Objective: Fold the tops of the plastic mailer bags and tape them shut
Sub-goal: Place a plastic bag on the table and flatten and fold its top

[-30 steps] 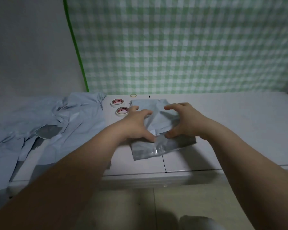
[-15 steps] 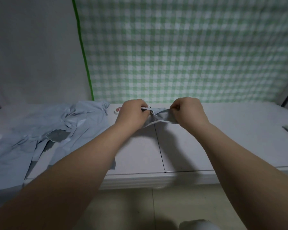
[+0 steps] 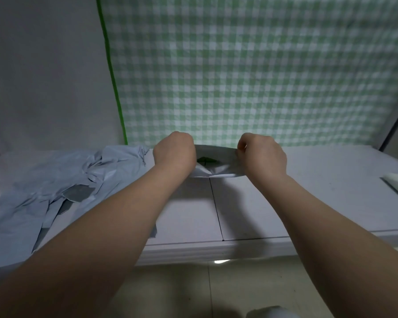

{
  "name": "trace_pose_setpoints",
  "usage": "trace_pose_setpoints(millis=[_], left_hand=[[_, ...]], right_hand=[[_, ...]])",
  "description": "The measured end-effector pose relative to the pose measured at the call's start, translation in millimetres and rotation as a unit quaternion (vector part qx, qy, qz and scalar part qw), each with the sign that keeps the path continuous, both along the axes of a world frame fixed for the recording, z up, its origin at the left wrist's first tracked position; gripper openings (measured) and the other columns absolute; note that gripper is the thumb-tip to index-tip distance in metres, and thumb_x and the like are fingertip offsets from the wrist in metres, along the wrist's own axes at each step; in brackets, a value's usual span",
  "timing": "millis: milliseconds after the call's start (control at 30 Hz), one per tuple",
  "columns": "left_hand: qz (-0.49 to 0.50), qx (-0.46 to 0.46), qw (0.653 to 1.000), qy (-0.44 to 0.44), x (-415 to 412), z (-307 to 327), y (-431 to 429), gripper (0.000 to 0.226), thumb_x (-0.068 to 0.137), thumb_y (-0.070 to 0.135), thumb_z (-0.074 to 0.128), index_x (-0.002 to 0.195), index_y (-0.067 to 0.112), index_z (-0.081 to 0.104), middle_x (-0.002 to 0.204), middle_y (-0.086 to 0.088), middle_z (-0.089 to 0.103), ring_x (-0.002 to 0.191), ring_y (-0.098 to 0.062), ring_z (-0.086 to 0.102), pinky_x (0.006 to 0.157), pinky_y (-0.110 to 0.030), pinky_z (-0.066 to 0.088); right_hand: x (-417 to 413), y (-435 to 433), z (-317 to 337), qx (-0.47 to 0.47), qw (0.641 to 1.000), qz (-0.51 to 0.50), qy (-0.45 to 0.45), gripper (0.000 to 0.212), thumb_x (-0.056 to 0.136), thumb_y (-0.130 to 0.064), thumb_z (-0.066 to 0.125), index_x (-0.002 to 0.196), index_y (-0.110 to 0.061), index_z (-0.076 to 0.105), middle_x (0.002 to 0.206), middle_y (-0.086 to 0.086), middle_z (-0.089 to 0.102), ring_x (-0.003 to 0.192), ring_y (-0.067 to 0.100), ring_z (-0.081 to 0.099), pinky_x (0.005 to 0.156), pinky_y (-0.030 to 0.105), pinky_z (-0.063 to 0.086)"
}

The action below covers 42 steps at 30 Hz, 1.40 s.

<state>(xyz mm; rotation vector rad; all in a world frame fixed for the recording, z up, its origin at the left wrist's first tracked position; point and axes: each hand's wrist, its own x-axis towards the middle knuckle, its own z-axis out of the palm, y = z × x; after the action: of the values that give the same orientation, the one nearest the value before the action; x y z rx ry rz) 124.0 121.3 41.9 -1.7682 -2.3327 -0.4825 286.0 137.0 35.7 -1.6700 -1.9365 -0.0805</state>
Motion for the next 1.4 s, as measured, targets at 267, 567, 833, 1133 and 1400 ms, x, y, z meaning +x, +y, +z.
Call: trace_pose_setpoints(millis=[267,567,833,1133,1400], left_hand=[[-0.108,0.106,0.987,-0.051,-14.2,-19.8,-13.1,0.032,0.085,-0.007,0.049,0.107,0.012,0.062,0.101,-0.004,0.054,0.089,-0.022,0.052,0.069,-0.029,0.037],[-0.138,0.061,0.983,-0.102,-28.3,-47.8,-31.3,0.028,0.079,-0.007,0.049,0.094,0.01,0.065,0.088,-0.002,0.049,0.09,-0.02,0.045,0.069,-0.023,0.029],[-0.142,0.077,0.98,-0.118,-24.9,-42.8,-33.0,0.029,0.076,-0.009,0.05,0.09,0.012,0.065,0.089,-0.002,0.053,0.088,-0.019,0.048,0.069,-0.024,0.033],[-0.081,0.024,0.99,-0.112,-18.5,-52.6,-45.3,0.023,0.081,0.0,0.05,0.101,0.009,0.054,0.098,-0.01,0.057,0.093,-0.029,0.055,0.067,-0.028,0.034],[-0.107,-0.069,0.991,-0.04,-20.5,-69.3,-71.1,0.015,0.081,0.01,0.051,0.093,0.018,0.052,0.1,-0.006,0.058,0.092,-0.029,0.055,0.067,-0.029,0.04]], right_hand=[[11.0,-6.4,-7.7,0.044,0.997,-0.056,-0.019,0.027,0.081,0.005,0.045,0.097,-0.013,0.056,0.085,0.006,0.061,0.064,0.022,0.044,0.053,0.027,0.032],[22.9,-20.8,-39.4,-0.107,0.99,0.094,0.003,0.054,0.082,-0.052,0.057,0.13,-0.033,0.043,0.124,-0.001,0.047,0.106,0.025,0.056,0.081,0.035,0.043],[4.6,-17.7,-45.4,-0.015,0.999,0.033,0.005,0.026,0.087,-0.003,0.046,0.103,-0.011,0.063,0.099,0.009,0.057,0.079,0.028,0.05,0.068,0.033,0.042],[9.6,-17.2,-42.6,-0.064,0.996,-0.031,0.044,0.024,0.083,-0.001,0.044,0.098,-0.01,0.061,0.098,0.013,0.06,0.083,0.032,0.052,0.065,0.032,0.039],[25.9,-47.7,-64.6,-0.064,0.991,0.019,-0.114,0.015,0.079,-0.012,0.05,0.072,-0.016,0.038,0.077,0.006,0.055,0.073,0.031,0.053,0.054,0.028,0.03]])
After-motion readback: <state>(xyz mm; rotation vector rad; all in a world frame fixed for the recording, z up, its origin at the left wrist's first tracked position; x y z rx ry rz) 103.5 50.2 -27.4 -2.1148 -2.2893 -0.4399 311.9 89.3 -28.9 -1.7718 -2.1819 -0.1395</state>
